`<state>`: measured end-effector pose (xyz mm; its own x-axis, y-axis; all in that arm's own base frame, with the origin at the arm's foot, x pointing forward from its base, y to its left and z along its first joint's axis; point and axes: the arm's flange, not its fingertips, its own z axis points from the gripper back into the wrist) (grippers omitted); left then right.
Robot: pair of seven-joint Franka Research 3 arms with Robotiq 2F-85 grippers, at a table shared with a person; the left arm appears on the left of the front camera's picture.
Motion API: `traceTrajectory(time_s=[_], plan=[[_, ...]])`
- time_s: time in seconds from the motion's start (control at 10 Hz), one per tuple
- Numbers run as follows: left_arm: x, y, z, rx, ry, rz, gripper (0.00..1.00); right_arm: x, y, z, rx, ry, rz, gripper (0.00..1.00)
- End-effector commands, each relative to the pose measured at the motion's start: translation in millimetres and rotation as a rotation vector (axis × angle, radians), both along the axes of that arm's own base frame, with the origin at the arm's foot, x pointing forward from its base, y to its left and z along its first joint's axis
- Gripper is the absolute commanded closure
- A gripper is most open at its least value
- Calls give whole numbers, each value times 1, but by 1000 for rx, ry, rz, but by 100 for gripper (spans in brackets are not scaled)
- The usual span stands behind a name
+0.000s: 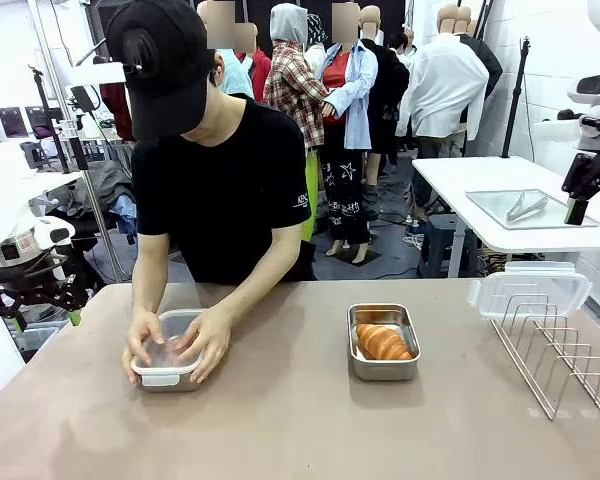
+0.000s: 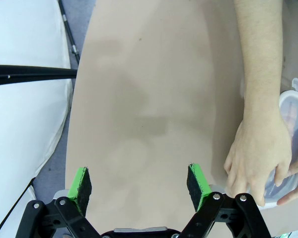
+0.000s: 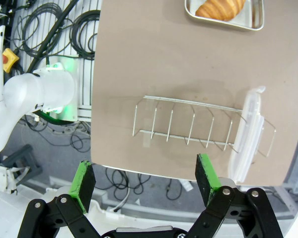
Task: Place the bread in airtight containers.
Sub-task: Pick up one Airtight Container lid and hand it to the human.
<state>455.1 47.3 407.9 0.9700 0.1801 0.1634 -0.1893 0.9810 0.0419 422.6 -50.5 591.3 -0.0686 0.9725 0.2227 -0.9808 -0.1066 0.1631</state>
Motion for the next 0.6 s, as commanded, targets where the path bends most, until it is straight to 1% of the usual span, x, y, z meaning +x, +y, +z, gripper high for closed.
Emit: traceTrajectory(time_s=[0.0,0.5], plan=[[-2,1,1,-2,-2,0,0,2,1,2,-6,15,-13,0],[-2,1,1,-2,-2,0,0,2,1,2,-6,15,-13,0]])
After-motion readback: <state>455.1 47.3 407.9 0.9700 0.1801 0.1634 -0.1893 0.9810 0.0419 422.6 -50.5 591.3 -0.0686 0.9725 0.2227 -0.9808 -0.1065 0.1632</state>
